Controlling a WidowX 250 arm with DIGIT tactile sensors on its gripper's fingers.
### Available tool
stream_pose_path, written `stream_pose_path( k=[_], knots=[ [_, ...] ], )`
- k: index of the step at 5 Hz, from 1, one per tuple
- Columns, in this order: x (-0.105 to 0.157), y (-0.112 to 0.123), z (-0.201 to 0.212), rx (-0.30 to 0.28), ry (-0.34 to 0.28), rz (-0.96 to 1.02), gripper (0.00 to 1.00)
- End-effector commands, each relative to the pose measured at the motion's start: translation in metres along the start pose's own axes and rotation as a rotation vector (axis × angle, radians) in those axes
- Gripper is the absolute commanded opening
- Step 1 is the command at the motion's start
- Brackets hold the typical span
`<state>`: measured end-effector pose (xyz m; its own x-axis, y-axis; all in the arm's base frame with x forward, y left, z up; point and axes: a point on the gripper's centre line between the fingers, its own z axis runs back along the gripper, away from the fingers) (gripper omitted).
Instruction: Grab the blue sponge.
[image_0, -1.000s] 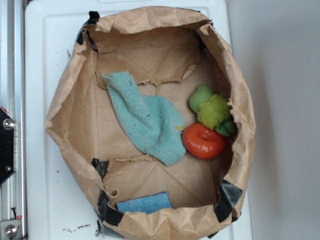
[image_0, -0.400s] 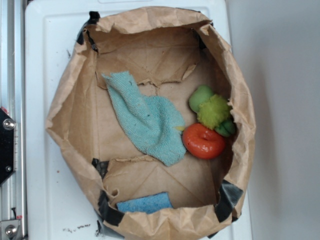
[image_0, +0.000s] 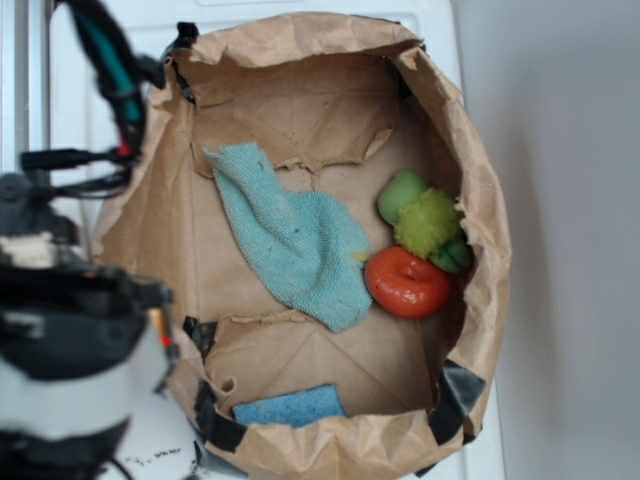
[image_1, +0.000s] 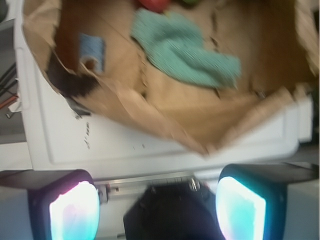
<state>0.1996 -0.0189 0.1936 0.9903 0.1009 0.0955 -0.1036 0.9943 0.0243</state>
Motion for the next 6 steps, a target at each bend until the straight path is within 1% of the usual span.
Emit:
stream_pose_path(
  k=[1, 2, 3, 4, 5, 6],
  knots=[
    [0.032, 0.066, -0.034, -0.041, -0.050, 0.185, 1.00],
    [0.043, 0.086, -0.047, -0.140, -0.030, 0.264, 1.00],
    [0.058, 0.070, -0.069, -0.127, 0.014, 0.251, 1.00],
    [0.060, 0.033, -0.088, -0.099, 0.045, 0.169, 1.00],
    [0.051, -0.009, -0.099, -0.124, 0.064, 0.088, 1.00],
    [0.039, -0.038, -0.104, -0.175, 0.048, 0.051, 1.00]
  ],
)
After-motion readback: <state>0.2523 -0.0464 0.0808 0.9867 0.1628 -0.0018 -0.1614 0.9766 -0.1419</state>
